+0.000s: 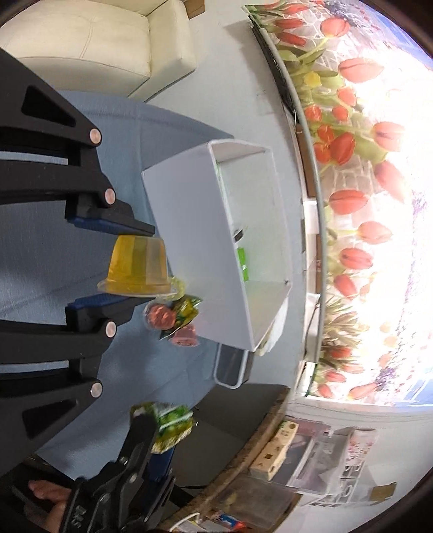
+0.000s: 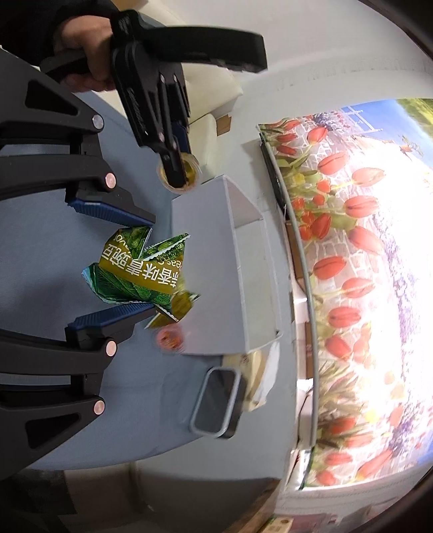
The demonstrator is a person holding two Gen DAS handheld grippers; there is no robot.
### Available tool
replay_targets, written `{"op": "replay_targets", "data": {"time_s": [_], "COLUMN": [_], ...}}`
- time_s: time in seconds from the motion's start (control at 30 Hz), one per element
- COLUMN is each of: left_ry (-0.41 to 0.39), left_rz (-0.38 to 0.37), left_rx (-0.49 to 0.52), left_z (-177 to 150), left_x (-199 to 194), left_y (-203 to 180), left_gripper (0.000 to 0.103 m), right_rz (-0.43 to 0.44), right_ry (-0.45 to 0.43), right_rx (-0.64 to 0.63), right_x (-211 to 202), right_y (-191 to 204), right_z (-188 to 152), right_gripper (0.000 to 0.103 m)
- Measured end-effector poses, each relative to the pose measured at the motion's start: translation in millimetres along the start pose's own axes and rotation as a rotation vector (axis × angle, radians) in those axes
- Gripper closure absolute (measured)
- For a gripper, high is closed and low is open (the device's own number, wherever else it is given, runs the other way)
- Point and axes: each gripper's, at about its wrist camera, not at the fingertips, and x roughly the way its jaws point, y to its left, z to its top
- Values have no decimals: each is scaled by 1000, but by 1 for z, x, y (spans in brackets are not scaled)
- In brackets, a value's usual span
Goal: Organize snacks
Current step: 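Drop the green pouch and orange jelly cup into the white box with both grippers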
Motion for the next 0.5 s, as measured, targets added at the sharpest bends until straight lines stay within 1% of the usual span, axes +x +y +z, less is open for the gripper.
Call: {"op": "replay_targets", "data": {"time_s": [0.13,0.3,0.4,0.47,0.5], "left_ry": [-21,-60,-68,-73,-68], "left_rz": [-1,-7,-19,-4,-8], "left_rx": [-7,-6,-5,9,6], "left_z": [11,42,66,83,89], "left_x": [-5,-2,10,23,28], "left_y": [11,23,33,40,43], "left_gripper": [69,69,69,69,69], "right_rz": [18,35,27,10,3], "right_ry": [-8,-22,-20,-17,-14], "right_rx": [-15,-7,-2,-16,-19], "right_x": [13,41,65,79,88], "right_y": [5,3,-1,-3,-5], "right_z": [22,64,91,105,114], "right_gripper": [53,53,53,53,53]}}
